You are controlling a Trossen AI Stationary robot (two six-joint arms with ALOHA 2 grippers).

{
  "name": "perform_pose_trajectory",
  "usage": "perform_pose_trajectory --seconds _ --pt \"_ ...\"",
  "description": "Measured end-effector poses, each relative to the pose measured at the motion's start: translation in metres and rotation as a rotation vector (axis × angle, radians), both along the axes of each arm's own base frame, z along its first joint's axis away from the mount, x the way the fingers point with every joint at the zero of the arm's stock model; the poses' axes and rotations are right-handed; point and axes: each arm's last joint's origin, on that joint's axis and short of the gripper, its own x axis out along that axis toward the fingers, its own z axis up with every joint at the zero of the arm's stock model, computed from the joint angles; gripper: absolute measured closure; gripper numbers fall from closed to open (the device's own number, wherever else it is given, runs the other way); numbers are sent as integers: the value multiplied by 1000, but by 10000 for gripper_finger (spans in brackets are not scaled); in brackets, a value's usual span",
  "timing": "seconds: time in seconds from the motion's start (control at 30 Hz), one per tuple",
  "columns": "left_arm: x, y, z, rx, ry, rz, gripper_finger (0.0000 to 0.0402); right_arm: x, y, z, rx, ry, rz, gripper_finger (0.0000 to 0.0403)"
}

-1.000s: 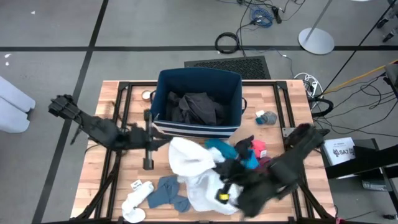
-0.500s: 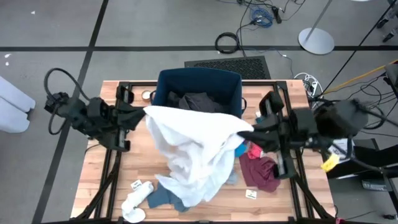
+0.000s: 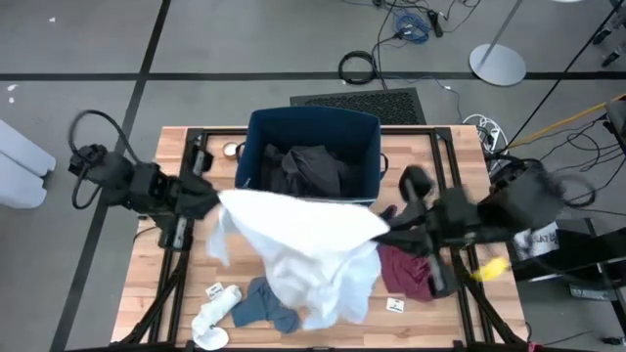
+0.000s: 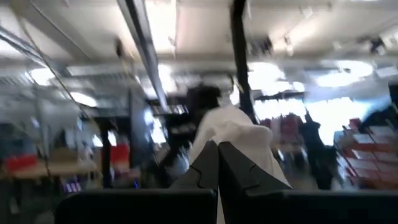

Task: Sort clothes
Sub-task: Put the white polo shirt into the white and blue laundry organizer

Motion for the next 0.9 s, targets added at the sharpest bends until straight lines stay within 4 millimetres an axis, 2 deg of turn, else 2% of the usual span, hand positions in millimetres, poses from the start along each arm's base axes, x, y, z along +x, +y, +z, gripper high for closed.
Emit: perform_pose_trajectory --seconds 0.13,0.2,0.4,0.53,0.63,0.77,0.9 --pt "10 -6 -28 52 286 -47 402 2 1 -41 63 362 -54 403" --pt "16 -10 -44 51 440 -59 402 3 8 -62 98 518 -104 403" --pt "43 -34 -94 39 770 -98 402 30 59 -126 78 789 -139 403" --pt "61 -55 -133 93 906 -106 402 49 84 -165 47 936 -103 403" --pt "74 -68 -160 121 989 -93 402 64 93 -195 -2 1026 -110 403" --pt "89 -78 -190 123 1048 -79 402 78 89 -212 -36 1066 -42 403" --pt "98 -86 -218 155 1108 -70 402 92 79 -227 -50 1014 88 403"
